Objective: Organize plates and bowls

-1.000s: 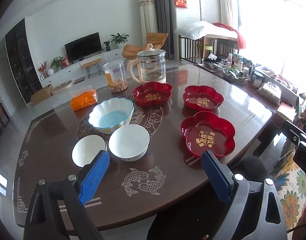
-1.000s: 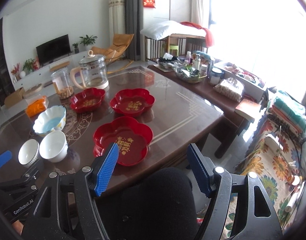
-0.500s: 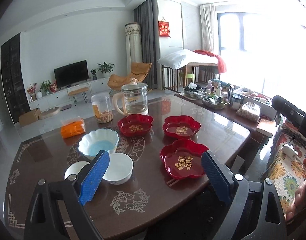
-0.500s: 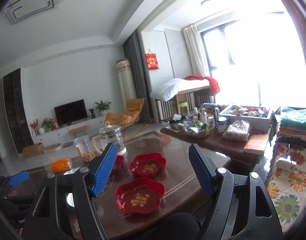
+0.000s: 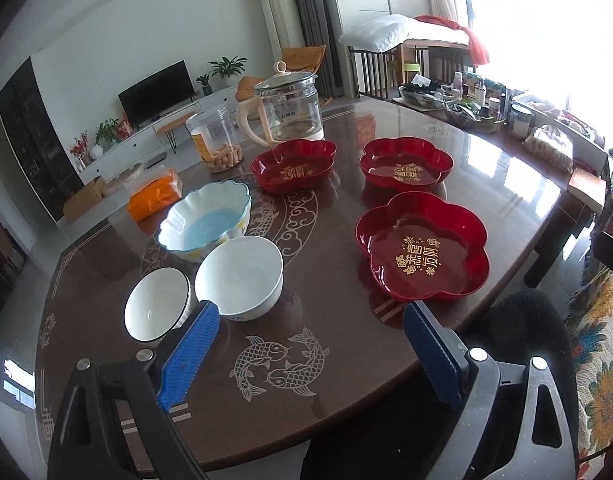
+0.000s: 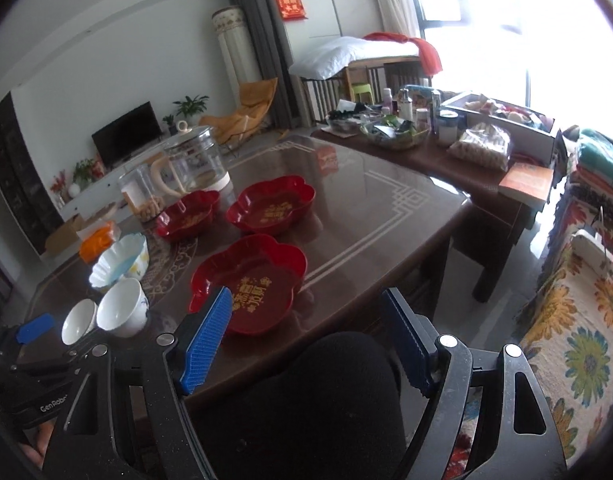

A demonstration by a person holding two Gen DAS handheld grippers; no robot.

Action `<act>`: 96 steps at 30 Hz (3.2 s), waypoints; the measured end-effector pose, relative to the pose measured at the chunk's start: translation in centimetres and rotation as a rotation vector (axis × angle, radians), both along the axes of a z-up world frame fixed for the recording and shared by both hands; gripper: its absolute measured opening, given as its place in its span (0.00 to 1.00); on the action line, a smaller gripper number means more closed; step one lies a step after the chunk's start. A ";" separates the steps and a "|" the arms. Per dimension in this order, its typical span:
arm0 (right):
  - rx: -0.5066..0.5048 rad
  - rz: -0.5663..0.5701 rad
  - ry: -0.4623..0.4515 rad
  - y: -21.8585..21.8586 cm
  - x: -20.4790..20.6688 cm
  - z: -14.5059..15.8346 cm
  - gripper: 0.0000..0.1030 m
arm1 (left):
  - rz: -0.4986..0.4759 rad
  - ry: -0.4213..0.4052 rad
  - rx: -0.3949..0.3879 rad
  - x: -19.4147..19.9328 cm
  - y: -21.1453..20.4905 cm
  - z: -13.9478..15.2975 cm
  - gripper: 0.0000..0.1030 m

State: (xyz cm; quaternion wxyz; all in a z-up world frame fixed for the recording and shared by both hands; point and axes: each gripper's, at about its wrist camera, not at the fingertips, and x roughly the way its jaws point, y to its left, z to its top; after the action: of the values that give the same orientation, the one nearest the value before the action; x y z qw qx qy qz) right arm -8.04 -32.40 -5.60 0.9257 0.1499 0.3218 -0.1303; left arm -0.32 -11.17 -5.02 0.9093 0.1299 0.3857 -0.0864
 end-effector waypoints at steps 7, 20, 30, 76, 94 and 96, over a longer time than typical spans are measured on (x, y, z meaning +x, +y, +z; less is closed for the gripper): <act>-0.047 -0.025 0.053 -0.7 0.9 -0.9 0.78 | 0.026 0.062 0.011 2.7 -0.6 -0.9 0.90; -0.061 -0.008 0.098 -2.0 3.6 -1.8 0.78 | -0.064 0.116 -0.336 8.1 -0.3 3.1 0.91; 0.086 0.181 0.184 -8.2 16.6 1.2 0.78 | -0.123 0.387 -0.081 23.6 -7.4 -2.4 0.91; 0.191 0.325 0.402 -5.8 22.2 0.6 0.10 | -0.186 0.429 -0.222 19.6 -5.4 -0.3 0.09; 0.218 0.238 0.500 -2.6 17.4 -7.5 0.13 | -0.176 0.443 -0.074 17.9 -6.2 -8.6 0.10; 0.223 0.234 0.503 -2.6 17.3 -7.8 0.13 | -0.177 0.431 -0.059 18.0 -6.4 -8.6 0.10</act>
State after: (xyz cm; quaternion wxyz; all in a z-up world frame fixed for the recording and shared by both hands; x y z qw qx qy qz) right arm 9.31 -35.03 -13.40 0.8036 0.1755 0.5684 -0.0196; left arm 17.66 -17.54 -13.61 0.7981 0.1151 0.5555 -0.2029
